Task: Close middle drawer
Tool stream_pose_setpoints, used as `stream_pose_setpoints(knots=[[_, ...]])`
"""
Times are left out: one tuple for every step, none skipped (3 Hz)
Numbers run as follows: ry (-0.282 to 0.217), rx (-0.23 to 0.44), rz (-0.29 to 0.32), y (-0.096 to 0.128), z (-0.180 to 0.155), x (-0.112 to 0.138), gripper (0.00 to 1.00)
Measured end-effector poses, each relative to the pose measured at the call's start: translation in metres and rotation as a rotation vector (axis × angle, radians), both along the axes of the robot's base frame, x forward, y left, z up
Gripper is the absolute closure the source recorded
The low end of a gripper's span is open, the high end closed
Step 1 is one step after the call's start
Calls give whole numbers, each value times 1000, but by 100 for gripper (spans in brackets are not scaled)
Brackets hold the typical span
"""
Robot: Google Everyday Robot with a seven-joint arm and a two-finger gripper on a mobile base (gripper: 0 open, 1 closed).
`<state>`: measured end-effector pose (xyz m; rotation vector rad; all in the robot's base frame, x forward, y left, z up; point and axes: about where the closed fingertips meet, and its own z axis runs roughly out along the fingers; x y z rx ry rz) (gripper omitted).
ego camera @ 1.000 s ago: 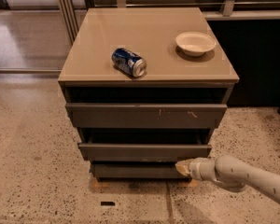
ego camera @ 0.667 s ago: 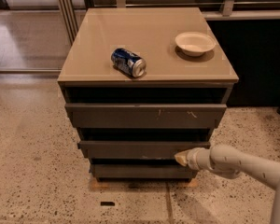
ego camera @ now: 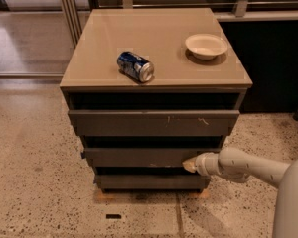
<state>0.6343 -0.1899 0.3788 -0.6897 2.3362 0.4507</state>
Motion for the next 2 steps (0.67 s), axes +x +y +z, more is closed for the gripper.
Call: stream_pose_setpoints(knots=[[0,0,0,0,0,-2,100],[30,-2,46,-15,-1,-13,100]])
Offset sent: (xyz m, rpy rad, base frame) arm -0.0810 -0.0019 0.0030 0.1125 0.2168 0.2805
